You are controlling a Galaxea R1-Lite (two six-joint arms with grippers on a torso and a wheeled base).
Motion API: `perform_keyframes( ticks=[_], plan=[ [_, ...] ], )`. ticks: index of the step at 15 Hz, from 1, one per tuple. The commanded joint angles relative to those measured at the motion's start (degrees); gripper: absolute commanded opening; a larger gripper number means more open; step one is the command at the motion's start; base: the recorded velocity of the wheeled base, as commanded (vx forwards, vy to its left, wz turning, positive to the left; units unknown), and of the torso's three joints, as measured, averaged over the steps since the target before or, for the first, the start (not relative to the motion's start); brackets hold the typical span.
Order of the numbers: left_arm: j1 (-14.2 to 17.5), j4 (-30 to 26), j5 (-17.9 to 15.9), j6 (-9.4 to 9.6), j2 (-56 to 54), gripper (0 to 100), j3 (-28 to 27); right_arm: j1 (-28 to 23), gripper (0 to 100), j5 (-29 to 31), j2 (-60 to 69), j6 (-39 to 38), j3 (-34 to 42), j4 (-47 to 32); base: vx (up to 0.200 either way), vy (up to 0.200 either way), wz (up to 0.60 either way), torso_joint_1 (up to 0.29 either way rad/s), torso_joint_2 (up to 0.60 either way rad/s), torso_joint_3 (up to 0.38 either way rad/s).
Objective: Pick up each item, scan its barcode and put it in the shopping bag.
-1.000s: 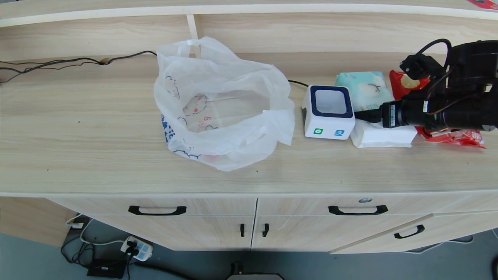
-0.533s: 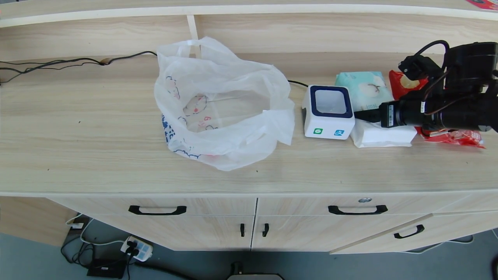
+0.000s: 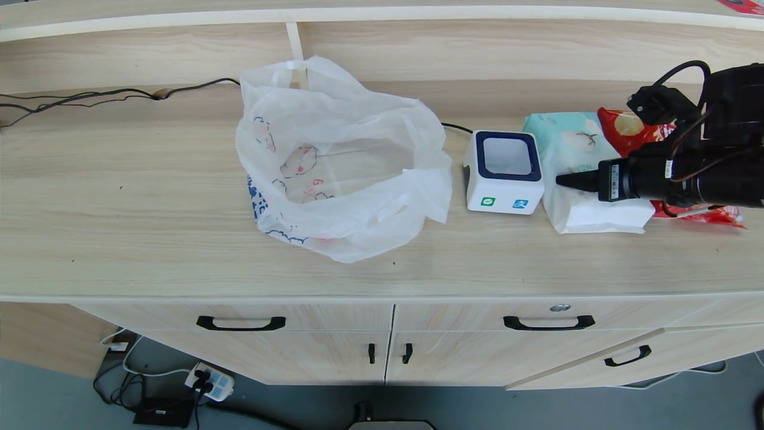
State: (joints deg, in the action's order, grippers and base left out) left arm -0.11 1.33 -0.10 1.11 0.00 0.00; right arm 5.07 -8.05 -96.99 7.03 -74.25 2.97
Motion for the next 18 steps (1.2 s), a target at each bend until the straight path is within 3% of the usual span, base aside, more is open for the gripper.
perform_keyframes(
  ticks=[1,6,11,14,16,18],
  plan=[
    [0.0,0.0,0.0,-0.05,0.1,100,0.0,0.0,0,-0.1,2.3,-0.9,2.0,1.7,0.0,0.0,0.0,0.0,0.0,0.0],
    [0.0,0.0,0.0,0.03,0.1,100,0.0,0.0,0,-0.1,4.9,-5.3,5.7,6.6,0.0,0.0,0.0,0.0,0.0,0.0],
    [0.0,-0.1,0.0,0.21,0.0,100,0.0,1.3,0,2.8,8.9,-6.2,11.2,16.5,0.0,0.0,0.0,0.0,0.0,0.0],
    [0.0,-0.1,0.0,0.21,0.1,100,0.0,3.2,0,2.7,23.1,-12.1,24.2,17.3,0.0,0.0,0.0,0.0,0.0,0.0],
    [0.0,0.0,0.0,0.21,0.1,100,0.0,10.8,0,2.9,33.4,-17.5,35.1,19.7,0.0,0.0,0.0,0.0,0.0,0.0],
    [0.0,-0.1,0.0,0.21,0.1,100,0.0,14.9,0,2.9,41.7,-18.0,43.7,21.0,0.0,0.0,0.0,0.0,0.0,0.0]
  ],
)
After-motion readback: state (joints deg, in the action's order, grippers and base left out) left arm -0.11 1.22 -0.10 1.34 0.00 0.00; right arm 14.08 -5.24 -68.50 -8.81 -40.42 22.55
